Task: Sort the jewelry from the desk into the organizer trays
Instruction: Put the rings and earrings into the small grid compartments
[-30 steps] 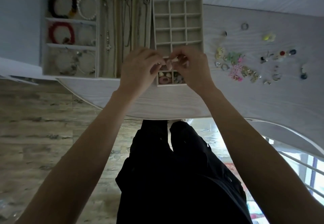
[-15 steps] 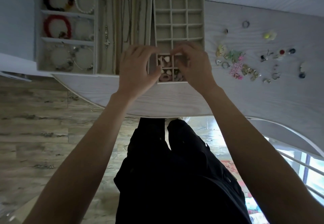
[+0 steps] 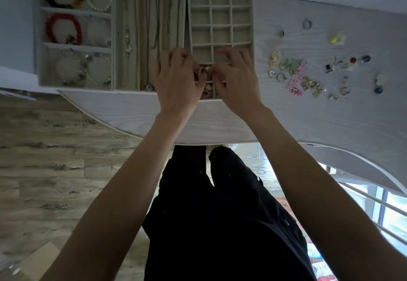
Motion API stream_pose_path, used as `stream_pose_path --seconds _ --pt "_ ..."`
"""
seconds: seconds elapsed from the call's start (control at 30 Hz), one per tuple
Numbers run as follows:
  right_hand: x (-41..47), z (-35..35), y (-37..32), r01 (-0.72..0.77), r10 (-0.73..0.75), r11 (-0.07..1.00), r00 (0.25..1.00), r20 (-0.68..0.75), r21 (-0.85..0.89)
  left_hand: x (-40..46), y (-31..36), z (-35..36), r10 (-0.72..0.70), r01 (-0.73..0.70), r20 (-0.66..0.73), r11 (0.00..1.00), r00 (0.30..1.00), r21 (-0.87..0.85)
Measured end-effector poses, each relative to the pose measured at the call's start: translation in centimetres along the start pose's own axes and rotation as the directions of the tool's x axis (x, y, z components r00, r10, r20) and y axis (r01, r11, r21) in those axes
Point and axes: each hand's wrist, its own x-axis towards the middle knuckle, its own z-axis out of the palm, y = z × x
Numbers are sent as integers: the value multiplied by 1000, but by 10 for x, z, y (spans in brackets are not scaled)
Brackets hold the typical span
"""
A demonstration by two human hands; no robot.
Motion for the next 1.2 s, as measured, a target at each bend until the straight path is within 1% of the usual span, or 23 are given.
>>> stream_pose_path --seconds 0.13,0.2,0.33,0.43,0.5,0.57,0.63,0.73,0.8,0.9,1.0,1.13,1.2 --pt "0 0 2 41 -39 997 999 38 -63 5 6 1 -61 61 67 998 996 5" --pt "-1 -1 2 58 -56 996 998 39 -68 6 5 1 -52 54 65 998 997 -35" --pt "-3 0 3 50 -48 997 998 47 -55 1 -6 3 85 -85 -5 990 996 -114" --pt "-5 1 3 26 -25 999 999 42 -23 -5 -15 0 209 -213 -40 964 977 -161" --pt "-6 1 3 9 -9 1000 1000 9 11 -8 -19 -1 290 -293 -41 939 956 -179" --pt "-6 -1 4 3 -2 999 999 -35 38 -13 -21 -1 328 -326 -22 924 944 -198" --pt "-7 -2 5 29 -27 999 998 -59 26 -16 -24 -2 300 -300 -32 931 953 -209" --pt "-7 0 7 96 -96 995 995 -22 -25 -16 -25 -7 226 -233 -59 954 972 -188" --pt "-7 3 9 106 -106 994 994 -7 -35 -16 -23 -8 234 -241 -61 958 970 -155" --pt "-1 3 8 78 -79 997 997 -28 -25 -15 -24 -9 224 -229 -50 963 973 -140" --pt "10 0 5 86 -85 996 996 15 -32 -15 -27 -9 254 -255 -22 961 967 -111" --pt "20 -1 6 245 -236 966 966 105 -85 -14 -30 -10 291 -288 10 951 957 -109" --pt "22 -2 8 299 -287 946 952 110 -123 -14 -30 -11 295 -290 23 950 955 -111"
